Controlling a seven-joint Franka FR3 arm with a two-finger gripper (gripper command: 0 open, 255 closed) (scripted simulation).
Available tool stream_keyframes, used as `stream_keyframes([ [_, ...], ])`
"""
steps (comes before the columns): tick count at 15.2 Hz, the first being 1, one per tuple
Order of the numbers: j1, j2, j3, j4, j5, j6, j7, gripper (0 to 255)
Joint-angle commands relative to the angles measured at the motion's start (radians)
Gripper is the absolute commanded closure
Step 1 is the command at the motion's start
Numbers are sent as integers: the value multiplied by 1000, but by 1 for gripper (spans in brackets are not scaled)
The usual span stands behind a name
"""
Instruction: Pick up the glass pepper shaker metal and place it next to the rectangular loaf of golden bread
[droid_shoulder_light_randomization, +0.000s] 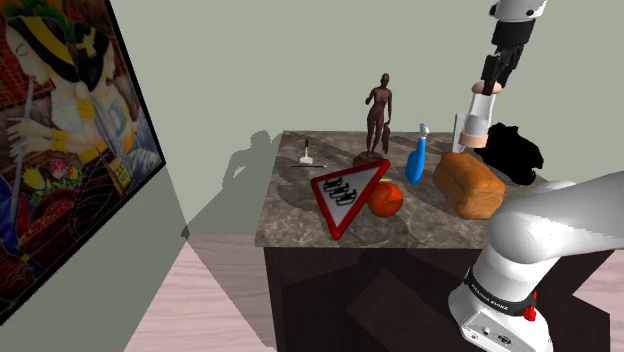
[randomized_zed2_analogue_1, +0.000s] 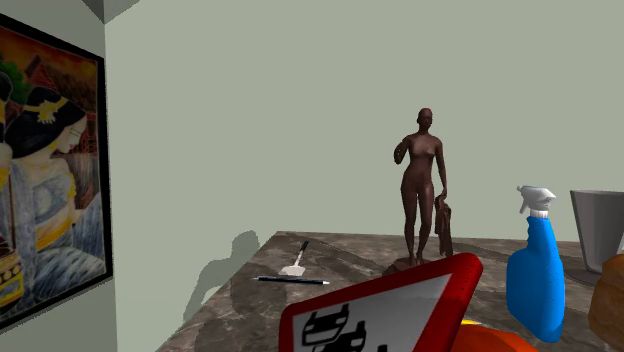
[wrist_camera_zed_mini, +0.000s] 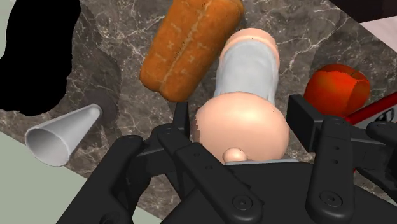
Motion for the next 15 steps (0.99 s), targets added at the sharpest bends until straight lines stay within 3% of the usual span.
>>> stream_keyframes([
  [1, -12, -14, -36, 2, -27, -2, -46, 255],
  [15, -53, -22, -330, 136, -199, 4, -381, 255],
])
